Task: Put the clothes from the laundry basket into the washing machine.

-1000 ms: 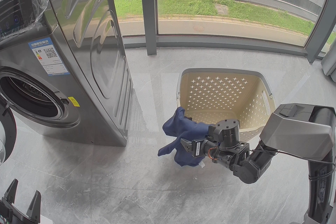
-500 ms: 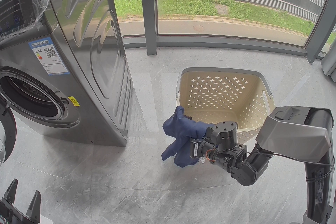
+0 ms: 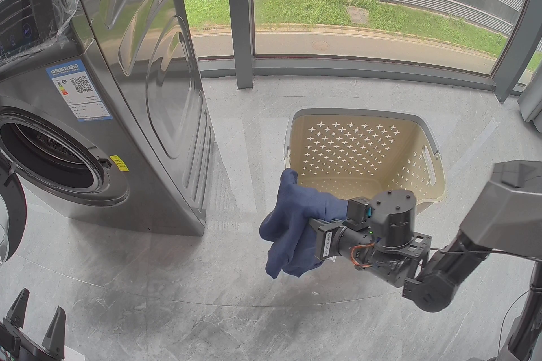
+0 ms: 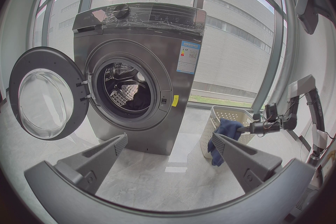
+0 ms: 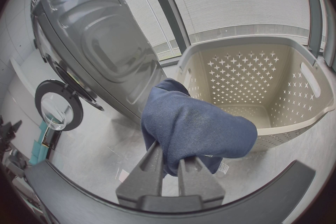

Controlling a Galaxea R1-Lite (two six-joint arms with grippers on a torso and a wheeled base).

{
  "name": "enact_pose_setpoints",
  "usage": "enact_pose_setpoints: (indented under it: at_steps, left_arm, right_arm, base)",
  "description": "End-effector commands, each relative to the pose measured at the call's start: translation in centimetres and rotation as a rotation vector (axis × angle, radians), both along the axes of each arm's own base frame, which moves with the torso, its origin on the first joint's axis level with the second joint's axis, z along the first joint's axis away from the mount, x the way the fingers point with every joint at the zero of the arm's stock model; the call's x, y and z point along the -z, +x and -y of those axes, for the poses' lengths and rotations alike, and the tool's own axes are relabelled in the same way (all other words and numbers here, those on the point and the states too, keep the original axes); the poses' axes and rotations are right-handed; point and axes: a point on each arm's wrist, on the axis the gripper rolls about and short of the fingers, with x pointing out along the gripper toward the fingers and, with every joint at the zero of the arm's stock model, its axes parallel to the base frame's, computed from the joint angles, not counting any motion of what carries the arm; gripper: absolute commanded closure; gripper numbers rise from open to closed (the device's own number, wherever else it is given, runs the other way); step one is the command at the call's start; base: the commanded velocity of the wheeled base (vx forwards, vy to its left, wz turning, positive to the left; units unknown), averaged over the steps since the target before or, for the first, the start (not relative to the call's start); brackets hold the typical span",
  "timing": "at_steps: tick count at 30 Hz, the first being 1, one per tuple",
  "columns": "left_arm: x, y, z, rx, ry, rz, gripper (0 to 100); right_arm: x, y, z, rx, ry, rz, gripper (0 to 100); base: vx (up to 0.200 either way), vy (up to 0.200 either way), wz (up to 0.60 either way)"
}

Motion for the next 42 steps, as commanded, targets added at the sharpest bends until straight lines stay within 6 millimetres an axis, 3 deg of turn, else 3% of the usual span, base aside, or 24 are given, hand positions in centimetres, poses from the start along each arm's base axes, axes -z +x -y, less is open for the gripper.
enact_pose_setpoints:
  at_steps: [1, 7, 10, 14, 42]
  left_arm:
    - [0.4, 0.0, 0.0, 0.0, -0.001, 0.002, 0]
    - [0.5, 0.0, 0.0, 0.0, 0.015, 0.002, 0]
    - [0.5, 0.0, 0.0, 0.002, 0.029, 0.001, 0]
    - [0.5, 0.0, 0.0, 0.0, 0.036, 0.002, 0]
    - [0.5, 0.0, -0.1, -0.028, 0.019, 0.001, 0]
  right_arm:
    - [-8.0, -5.8, 3.0, -0.071, 0.13, 0.145, 100]
    - [-10.7, -8.8, 5.5, -0.132, 0.192, 0.221, 100]
    - [-11.7, -9.3, 6.2, -0.132, 0.185, 0.257, 100]
    - [-11.8, -9.7, 6.4, -0.146, 0.156, 0.274, 100]
    - [-12.2, -9.9, 6.4, -0.163, 0.167, 0.301, 100]
  base:
    - [0.0, 0.0, 0.0]
    - [0.0, 0.0, 0.0]
    - [0.0, 0.0, 0.0]
    - [0.0, 0.0, 0.0]
    - [-0.193, 0.0, 0.0]
